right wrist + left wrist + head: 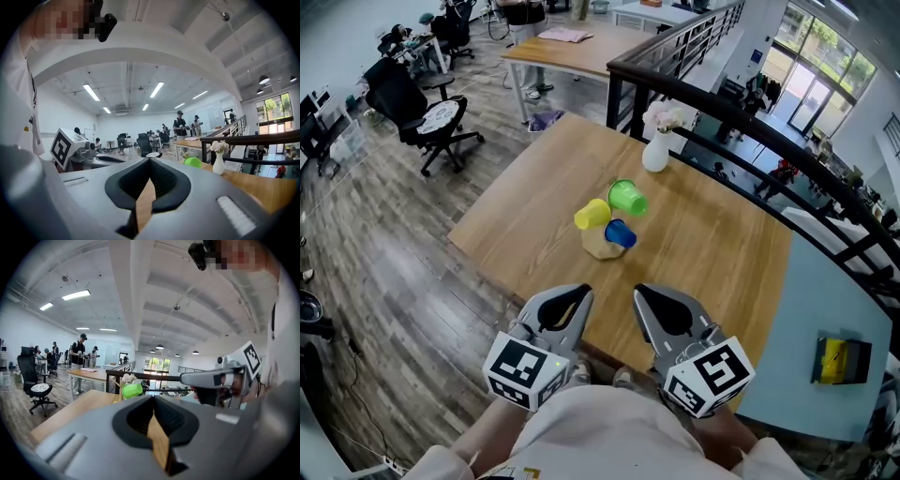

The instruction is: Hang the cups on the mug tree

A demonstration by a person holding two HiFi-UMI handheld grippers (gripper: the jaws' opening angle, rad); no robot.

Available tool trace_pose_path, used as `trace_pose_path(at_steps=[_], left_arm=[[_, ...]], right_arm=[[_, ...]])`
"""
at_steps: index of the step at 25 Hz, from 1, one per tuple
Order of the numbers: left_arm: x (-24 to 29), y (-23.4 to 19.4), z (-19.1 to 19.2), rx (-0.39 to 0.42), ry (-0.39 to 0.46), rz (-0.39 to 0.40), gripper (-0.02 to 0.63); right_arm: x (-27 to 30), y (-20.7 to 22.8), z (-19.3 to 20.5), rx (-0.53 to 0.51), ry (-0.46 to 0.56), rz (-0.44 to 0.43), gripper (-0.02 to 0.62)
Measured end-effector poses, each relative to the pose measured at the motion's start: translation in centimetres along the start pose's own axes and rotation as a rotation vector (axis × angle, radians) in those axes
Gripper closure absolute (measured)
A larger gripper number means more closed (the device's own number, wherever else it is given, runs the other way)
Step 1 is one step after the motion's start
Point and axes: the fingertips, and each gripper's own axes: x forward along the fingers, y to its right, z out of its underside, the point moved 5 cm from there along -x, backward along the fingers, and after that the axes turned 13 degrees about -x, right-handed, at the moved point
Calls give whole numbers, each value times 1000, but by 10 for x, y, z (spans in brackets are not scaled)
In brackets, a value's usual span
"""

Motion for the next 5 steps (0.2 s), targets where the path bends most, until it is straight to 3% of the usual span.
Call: trace_pose_path(at_steps=[5], left_arm=[[0, 2, 4, 8, -7, -3, 603]], right_arm=[[-2, -2, 4, 3, -10, -2, 595]])
